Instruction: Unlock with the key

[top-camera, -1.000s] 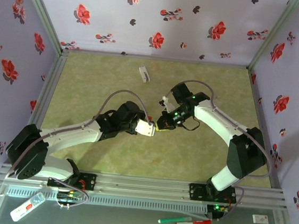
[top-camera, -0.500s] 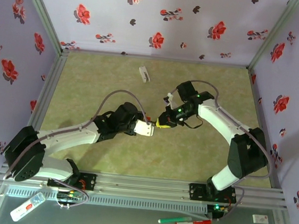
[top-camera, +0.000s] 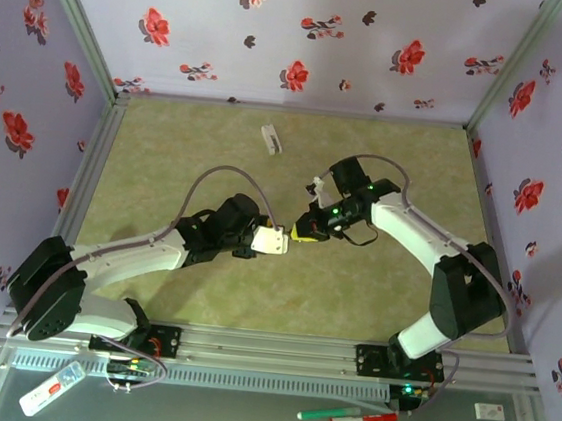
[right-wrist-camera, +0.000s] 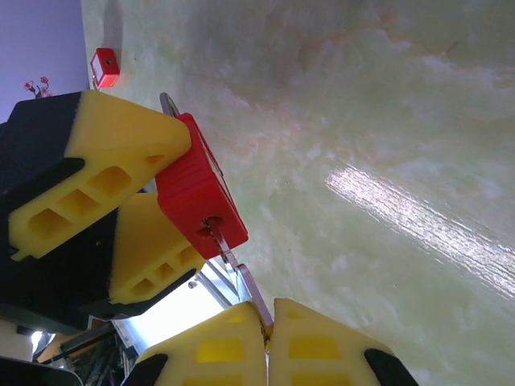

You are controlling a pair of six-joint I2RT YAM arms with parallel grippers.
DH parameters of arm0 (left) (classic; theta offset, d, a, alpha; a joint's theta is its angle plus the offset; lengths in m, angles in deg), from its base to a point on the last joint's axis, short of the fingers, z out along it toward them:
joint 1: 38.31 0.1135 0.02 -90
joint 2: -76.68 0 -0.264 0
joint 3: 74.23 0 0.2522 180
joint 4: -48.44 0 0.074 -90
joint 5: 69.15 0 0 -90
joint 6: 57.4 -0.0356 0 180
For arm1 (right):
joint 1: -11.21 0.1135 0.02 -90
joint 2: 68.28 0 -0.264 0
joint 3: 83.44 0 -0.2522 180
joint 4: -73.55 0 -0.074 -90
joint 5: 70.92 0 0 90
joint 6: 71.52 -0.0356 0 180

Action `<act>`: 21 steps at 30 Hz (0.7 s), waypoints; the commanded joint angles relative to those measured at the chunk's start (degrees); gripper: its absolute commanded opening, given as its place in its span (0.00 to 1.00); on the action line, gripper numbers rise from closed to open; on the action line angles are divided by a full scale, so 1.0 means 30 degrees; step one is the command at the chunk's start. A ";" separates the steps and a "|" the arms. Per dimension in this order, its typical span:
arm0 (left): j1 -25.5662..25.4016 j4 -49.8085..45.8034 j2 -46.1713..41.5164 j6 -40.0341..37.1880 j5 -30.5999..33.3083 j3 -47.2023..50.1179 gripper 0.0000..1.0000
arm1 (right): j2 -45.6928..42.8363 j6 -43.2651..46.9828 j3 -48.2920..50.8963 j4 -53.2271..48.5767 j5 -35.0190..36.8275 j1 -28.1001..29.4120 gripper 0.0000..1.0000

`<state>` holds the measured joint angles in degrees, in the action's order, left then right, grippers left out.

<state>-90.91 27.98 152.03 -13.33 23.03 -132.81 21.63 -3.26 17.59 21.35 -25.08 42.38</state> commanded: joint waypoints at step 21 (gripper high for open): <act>-0.0991 0.4113 -0.0347 0.2014 -0.5084 -0.0897 0.00 | -0.0365 -0.1472 0.1233 0.6188 -0.1156 0.0146 0.00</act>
<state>-91.70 31.17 152.03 -11.63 19.13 -130.51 22.33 -9.58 20.91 32.43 -26.33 40.68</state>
